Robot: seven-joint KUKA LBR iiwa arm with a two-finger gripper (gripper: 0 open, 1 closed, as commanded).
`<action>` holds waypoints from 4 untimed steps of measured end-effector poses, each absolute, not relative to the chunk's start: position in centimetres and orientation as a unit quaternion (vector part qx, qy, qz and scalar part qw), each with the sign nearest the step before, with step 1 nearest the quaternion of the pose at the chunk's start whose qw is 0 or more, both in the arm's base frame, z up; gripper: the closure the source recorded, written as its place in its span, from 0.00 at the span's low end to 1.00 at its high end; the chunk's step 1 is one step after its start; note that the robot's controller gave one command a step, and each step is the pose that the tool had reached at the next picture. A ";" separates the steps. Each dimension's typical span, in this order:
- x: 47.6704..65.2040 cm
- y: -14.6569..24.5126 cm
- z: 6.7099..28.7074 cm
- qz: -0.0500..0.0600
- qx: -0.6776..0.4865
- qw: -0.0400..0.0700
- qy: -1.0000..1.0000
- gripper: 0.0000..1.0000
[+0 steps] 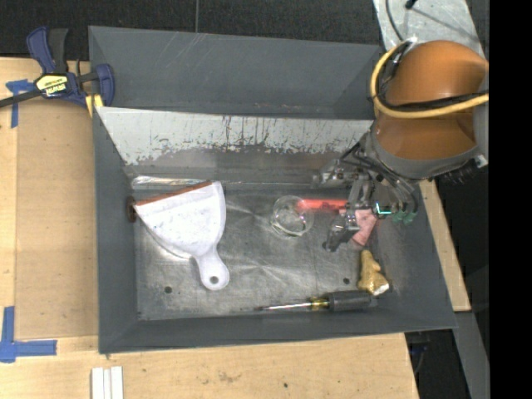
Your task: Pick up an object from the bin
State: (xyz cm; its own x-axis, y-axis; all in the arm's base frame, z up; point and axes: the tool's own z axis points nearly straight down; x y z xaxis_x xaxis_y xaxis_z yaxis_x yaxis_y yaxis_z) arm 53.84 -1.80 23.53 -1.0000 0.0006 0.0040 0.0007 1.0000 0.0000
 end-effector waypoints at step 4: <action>52.8 -0.4 12.4 0.000 0.287 -0.001 -0.958 1.00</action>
Offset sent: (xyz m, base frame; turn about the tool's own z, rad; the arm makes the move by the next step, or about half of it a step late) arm 0.0168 0.0679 -0.1122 -0.2357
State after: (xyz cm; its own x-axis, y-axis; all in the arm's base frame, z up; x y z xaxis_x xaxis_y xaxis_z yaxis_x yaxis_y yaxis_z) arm 52.82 -0.37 12.45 -0.8353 -0.5498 -0.0014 -0.5498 0.8353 0.0001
